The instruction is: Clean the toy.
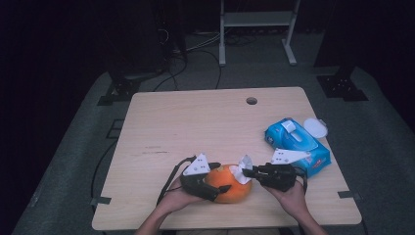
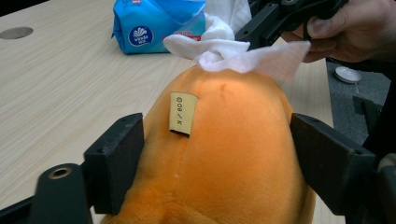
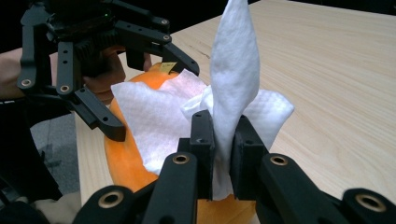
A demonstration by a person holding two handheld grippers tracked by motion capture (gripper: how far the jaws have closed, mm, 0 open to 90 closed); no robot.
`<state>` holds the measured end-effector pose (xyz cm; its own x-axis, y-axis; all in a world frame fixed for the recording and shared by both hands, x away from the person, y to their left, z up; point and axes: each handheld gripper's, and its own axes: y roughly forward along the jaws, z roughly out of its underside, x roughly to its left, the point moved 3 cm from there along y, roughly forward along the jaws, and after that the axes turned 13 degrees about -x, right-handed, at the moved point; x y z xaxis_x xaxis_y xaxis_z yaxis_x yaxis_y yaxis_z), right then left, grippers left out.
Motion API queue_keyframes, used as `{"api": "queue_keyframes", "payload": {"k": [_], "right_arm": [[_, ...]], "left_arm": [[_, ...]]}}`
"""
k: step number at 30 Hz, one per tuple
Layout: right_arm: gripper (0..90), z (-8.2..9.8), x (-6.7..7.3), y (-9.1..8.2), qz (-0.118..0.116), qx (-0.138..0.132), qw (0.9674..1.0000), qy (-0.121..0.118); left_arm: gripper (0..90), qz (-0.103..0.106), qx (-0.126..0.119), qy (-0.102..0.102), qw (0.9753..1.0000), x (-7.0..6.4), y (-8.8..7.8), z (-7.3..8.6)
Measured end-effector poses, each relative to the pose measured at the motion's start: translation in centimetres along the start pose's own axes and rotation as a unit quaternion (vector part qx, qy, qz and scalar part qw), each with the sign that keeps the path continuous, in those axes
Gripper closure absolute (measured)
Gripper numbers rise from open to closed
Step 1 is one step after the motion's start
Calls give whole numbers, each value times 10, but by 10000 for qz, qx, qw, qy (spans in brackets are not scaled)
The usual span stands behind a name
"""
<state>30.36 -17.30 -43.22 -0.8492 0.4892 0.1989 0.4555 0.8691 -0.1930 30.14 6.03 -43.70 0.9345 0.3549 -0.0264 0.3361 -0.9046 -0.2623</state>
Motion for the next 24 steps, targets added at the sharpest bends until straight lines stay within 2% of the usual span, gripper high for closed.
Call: {"api": "queue_keyframes", "payload": {"k": [3,7,9,14,19,24], "right_arm": [[805,-2,4,1,23,-6,10000,-48],[804,-10,14,8,-111,-109,9997,-183],[805,-9,13,9,-115,-82,9996,-229],[805,0,-3,2,62,9,10000,30],[805,8,-11,-4,70,52,9994,337],[807,6,-7,-2,82,54,9995,299]], "left_arm": [[245,-41,21,46,10000,-1,2,0],[251,-39,52,94,9999,-2,4,-1],[261,-10,37,32,10000,0,2,0],[268,47,6,-56,10000,5,-5,3],[268,84,-14,-117,9999,7,-7,5],[268,67,14,-94,9999,6,-4,4]]}}
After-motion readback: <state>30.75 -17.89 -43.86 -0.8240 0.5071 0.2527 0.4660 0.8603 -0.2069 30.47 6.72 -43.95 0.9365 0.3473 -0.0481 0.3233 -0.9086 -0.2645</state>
